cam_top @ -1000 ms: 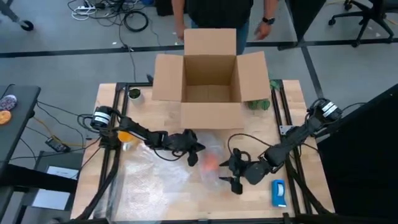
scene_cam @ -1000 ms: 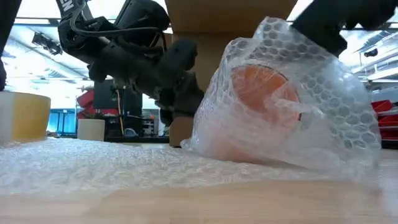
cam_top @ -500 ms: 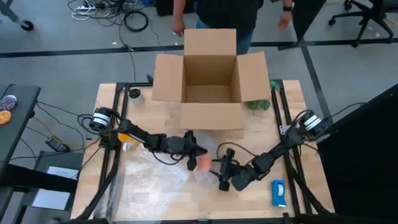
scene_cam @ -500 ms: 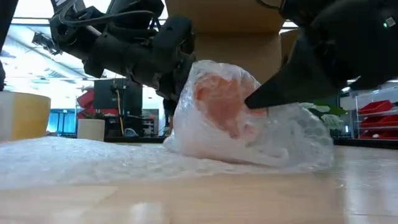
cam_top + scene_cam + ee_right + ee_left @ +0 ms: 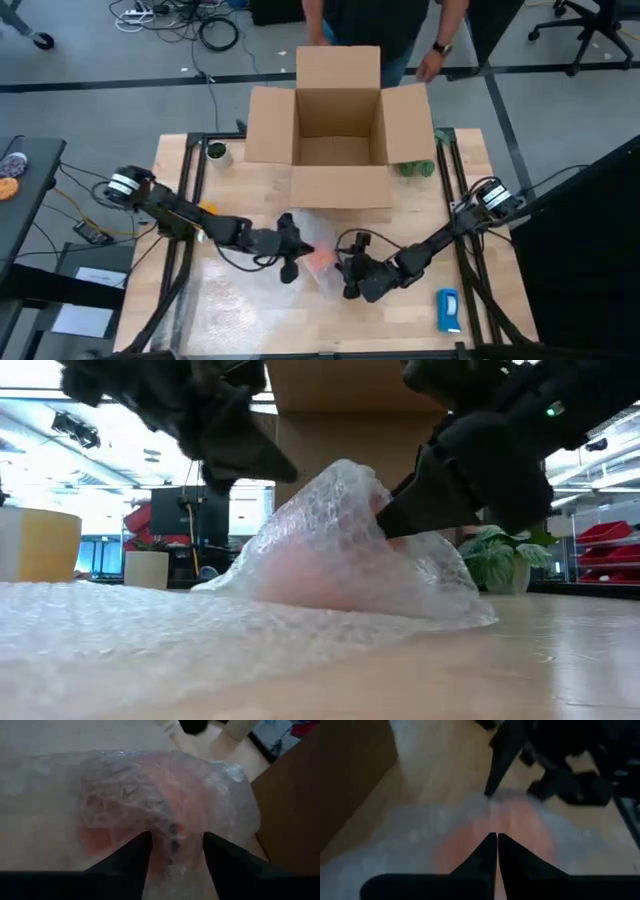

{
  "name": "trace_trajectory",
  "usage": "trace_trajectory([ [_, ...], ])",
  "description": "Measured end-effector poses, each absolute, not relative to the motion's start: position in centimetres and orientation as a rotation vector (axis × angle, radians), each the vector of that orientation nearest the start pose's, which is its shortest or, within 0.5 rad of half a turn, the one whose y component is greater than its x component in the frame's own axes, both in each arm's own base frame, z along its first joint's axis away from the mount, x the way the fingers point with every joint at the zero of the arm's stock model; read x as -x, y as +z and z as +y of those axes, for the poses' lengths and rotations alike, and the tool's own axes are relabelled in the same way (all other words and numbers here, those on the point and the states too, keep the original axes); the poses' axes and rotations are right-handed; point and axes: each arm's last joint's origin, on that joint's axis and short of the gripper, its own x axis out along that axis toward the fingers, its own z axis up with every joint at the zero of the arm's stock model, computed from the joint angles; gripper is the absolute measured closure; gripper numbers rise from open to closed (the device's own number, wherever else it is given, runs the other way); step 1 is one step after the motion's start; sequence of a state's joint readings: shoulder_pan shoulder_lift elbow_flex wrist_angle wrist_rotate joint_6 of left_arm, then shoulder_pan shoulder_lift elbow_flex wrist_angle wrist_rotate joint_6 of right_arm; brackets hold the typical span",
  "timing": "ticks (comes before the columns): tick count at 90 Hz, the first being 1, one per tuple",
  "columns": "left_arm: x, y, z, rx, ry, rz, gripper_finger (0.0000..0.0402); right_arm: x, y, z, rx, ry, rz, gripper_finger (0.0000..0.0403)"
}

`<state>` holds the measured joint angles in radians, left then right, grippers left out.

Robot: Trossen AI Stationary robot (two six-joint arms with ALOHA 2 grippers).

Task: Wrap mug
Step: Wrap the orange mug with the bubble wrap

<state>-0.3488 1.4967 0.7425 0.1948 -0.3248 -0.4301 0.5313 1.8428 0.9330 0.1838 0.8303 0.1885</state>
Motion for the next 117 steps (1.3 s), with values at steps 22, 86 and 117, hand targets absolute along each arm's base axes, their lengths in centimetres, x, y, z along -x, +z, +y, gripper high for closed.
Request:
trace_trajectory([
  [22, -29.0, 15.5, -11.0, 0.31, 0.13, 0.57, 0.0402, -32.6, 14.3, 14.6, 0.342, -0.31, 0.559, 0.0246],
  [86, -27.7, 16.8, -9.6, 0.294, 0.141, 0.66, 0.0402, -32.5, 14.8, 12.9, 1.215, -0.41, 0.761, 0.0399],
  [117, -29.1, 10.9, -10.3, 0.366, 0.168, 0.81, 0.0402, -31.9, 14.3, 14.3, 1.472, -0.185, 0.805, 0.0378],
])
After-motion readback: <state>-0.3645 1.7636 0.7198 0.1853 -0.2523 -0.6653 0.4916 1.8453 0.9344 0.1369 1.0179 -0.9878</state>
